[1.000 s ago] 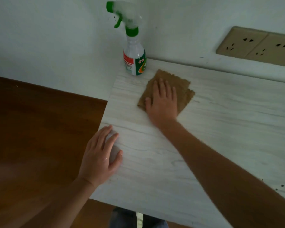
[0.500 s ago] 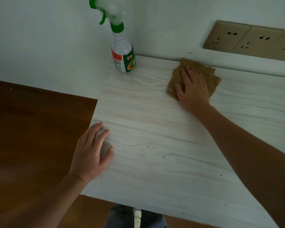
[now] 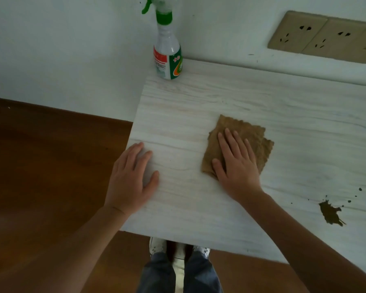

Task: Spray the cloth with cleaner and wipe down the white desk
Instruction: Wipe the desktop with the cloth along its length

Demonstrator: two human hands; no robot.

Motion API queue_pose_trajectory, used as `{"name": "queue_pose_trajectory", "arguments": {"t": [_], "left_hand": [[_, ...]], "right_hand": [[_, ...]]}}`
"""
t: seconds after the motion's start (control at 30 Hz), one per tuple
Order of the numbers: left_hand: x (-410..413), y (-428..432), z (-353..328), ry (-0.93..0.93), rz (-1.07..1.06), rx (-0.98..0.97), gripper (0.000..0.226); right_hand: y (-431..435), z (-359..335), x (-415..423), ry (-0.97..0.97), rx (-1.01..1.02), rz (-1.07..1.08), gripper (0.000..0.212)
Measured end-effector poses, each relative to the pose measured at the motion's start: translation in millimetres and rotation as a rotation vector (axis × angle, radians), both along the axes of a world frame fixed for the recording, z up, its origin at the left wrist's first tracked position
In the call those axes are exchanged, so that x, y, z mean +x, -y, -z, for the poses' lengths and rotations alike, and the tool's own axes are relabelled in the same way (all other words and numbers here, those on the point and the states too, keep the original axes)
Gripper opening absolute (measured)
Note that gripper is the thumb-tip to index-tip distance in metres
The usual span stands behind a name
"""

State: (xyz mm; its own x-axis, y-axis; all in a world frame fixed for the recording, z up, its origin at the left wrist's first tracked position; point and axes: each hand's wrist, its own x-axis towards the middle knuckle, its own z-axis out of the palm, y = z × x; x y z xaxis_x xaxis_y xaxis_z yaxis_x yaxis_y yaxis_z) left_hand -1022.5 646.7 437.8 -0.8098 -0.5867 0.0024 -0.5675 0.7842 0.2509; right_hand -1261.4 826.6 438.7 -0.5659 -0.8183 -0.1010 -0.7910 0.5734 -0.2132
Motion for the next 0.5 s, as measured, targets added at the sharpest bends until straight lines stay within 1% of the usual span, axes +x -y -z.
{"name": "queue_pose_trajectory", "arguments": {"t": [0.1,0.2,0.4,0.5], "left_hand": [[1,1,1,-0.007,0.007,0.012,0.059],[4,1,-1,-0.042,0.008,0.036,0.058],[33,-17,-3,-0.116,-0.010,0.014,0.053],[39,-27,4,-0.108,-0.013,0.011,0.056]], "right_hand": [[13,-2,5,0.003,0.008,0.006,0.067],[42,-2,5,0.003,0.010,-0.046,0.067],[145,-4,27,0.004,0.019,-0.149,0.067],[194,-5,46,0.001,0.022,-0.237,0.066]]}}
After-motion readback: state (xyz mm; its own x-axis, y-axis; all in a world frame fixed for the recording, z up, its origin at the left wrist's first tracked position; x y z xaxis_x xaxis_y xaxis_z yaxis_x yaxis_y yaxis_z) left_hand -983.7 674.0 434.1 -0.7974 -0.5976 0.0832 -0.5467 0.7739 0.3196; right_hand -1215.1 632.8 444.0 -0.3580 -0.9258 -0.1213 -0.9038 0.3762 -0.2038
